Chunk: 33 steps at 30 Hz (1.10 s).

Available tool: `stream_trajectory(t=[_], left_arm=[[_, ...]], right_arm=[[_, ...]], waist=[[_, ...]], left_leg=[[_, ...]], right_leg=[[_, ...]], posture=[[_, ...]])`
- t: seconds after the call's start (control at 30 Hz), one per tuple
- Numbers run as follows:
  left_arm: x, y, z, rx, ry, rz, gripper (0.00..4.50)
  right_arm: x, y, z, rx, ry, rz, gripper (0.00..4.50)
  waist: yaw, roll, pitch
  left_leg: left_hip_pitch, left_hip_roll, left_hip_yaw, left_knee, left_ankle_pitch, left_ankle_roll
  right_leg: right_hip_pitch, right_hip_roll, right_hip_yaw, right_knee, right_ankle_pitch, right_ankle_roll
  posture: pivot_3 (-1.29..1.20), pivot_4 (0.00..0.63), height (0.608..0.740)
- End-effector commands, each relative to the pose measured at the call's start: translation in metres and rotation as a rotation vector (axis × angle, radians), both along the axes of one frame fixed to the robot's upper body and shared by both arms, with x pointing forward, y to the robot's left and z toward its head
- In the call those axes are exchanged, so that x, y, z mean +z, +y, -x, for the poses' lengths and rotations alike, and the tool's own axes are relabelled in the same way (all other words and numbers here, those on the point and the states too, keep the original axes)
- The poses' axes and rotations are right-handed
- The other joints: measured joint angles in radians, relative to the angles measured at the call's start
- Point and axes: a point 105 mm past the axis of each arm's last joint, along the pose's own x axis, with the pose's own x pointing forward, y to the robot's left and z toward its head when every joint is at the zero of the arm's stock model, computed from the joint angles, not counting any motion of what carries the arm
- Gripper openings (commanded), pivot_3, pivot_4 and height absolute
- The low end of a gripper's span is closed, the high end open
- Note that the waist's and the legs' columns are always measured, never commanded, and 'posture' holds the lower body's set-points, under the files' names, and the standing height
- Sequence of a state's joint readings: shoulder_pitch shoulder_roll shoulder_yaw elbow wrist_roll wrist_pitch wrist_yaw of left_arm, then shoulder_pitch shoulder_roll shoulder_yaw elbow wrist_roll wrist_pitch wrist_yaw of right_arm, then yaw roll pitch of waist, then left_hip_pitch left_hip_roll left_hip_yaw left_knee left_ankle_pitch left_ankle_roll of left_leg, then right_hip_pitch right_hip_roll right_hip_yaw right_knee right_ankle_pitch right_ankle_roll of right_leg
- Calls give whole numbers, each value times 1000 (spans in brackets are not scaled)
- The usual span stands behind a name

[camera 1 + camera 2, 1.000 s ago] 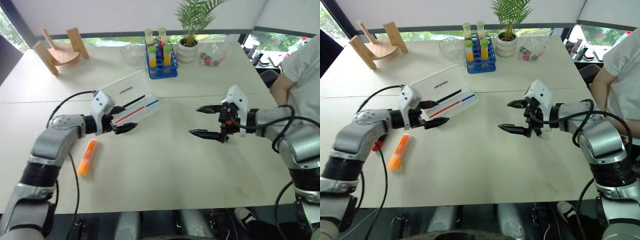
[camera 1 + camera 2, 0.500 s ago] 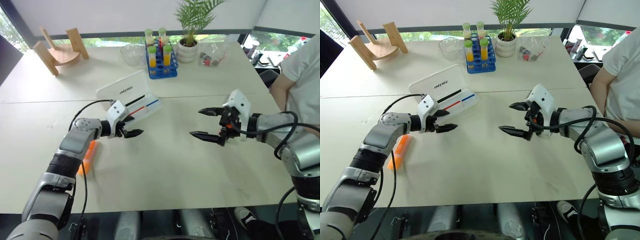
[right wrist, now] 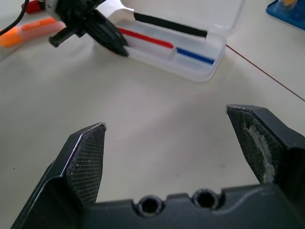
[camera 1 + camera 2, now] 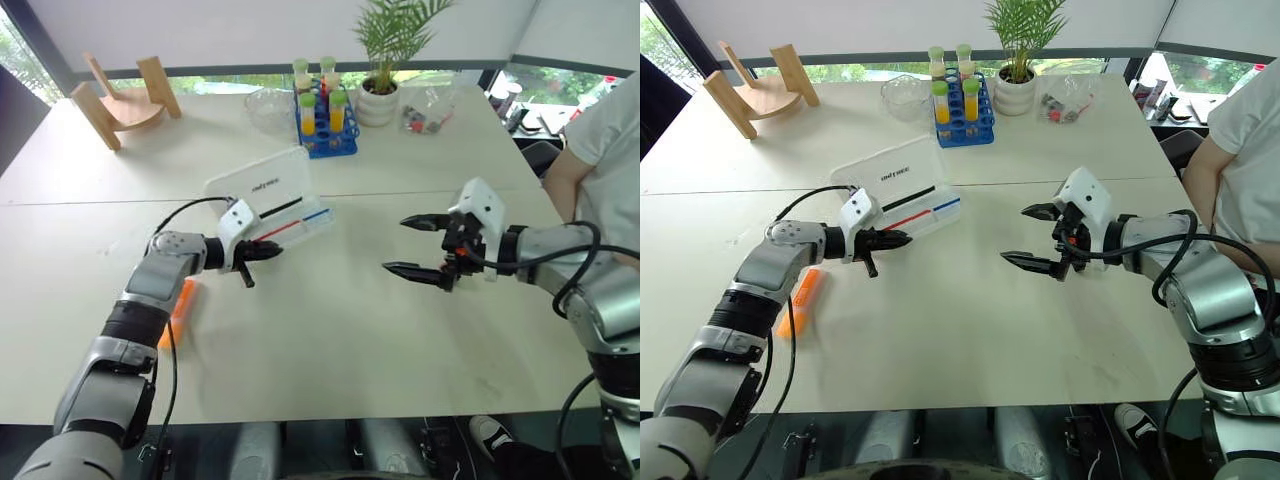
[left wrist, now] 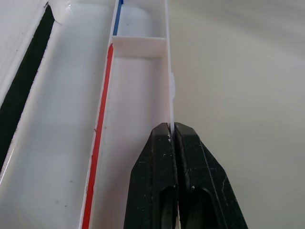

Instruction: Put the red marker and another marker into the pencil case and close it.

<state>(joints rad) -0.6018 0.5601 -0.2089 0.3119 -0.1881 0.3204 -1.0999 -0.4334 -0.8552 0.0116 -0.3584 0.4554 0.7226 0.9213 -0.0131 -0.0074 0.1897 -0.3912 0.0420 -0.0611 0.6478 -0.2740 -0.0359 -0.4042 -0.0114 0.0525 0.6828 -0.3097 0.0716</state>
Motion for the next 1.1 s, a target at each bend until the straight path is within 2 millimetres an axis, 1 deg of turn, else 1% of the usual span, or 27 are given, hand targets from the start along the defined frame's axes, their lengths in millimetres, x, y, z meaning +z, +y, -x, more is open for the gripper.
stream_trajectory(t=[0.03, 0.1, 0.23, 0.33, 0.53, 0.67, 0.77, 0.83, 0.87, 0.9, 0.97, 1.0, 1.1], left_arm=[[1, -24, 35, -228, 45, -6, 43], [-2, -27, 50, -302, 50, -39, 43], [-9, -28, 67, -375, 60, -80, 43], [-16, -26, 69, -380, 49, -119, 43], [-19, -24, 73, -385, 56, -124, 43], [-18, -25, 64, -323, 36, -115, 43], [-12, -27, 61, -288, 40, -82, 895], [-4, -26, 61, -268, 37, -52, 1931], [0, -25, 61, -258, 27, -41, 2349], [7, -23, 61, -249, 11, -26, 2941], [25, -19, 68, -252, -23, 6, 3890], [38, -18, 72, -249, -41, 45, 4405], [74, -11, 82, -215, -102, 116, 4466]], right_arm=[[20, -8, -1, -13, -69, 2, 4500], [23, -12, -2, -23, -75, 9, 4500], [26, -16, -2, -35, -81, 18, 4500], [26, -17, -2, -36, -80, 24, 4500], [27, -17, -2, -31, -77, 27, 4500], [27, -15, -3, -21, -76, 30, 4500], [27, -14, -4, -15, -74, 31, 4500], [27, -13, -4, -13, -73, 31, 4500], [27, -13, -4, -10, -72, 30, 4500], [27, -12, -4, -7, -71, 30, 4500], [27, -11, -4, -2, -69, 29, 4500], [26, -10, -4, 2, -67, 28, 4500], [25, -9, -4, 12, -61, 26, 4500]], waist=[[1, 0, 0], [0, 0, 0], [-1, 0, 0], [-2, 0, 0], [-2, 0, 0], [-2, 0, 0], [0, 0, 0], [-1, 0, 0], [-1, 0, 0], [-1, 0, 0], [-4, 0, 0], [-7, 0, 0], [-5, 0, 0]], left_leg=[[0, 0, 0, 0, 0, 0], [0, 0, 0, 0, 0, 0], [0, 0, 0, 0, 0, 0], [1, 0, 0, 0, 0, 0], [0, 0, 0, 0, 0, 0], [0, 0, 0, 0, 0, 0], [0, 0, 0, 1, 0, 0], [0, 0, 0, 1, 0, 0], [0, 0, 0, 1, 0, 0], [0, 0, 0, 1, 0, 0], [0, 1, 0, 1, 0, 0], [0, 1, 0, 0, 0, 0], [0, 2, 0, 0, 0, 0]], right_leg=[[0, 0, 0, 0, 0, 0], [0, 0, 0, 0, 0, 0], [0, 0, 0, 0, 0, 0], [0, 0, 0, 0, 0, 0], [0, 0, 0, 0, 0, 0], [0, 0, 0, 0, 0, 0], [0, 0, 0, 0, 0, 0], [1, 0, 0, 0, 0, 0], [1, 0, 0, 0, 0, 0], [1, 0, 0, 0, 0, 0], [0, 1, 0, 0, 0, 0], [0, 1, 0, 0, 0, 0], [-1, 1, 0, 1, 0, 0]], posture=[[0, 150, 740], [0, 150, 740], [0, 150, 740], [0, 150, 740], [0, 150, 740], [0, 150, 740], [0, 150, 740], [0, 150, 740], [0, 150, 740], [0, 150, 740], [0, 150, 740], [0, 150, 740], [0, 150, 740]])
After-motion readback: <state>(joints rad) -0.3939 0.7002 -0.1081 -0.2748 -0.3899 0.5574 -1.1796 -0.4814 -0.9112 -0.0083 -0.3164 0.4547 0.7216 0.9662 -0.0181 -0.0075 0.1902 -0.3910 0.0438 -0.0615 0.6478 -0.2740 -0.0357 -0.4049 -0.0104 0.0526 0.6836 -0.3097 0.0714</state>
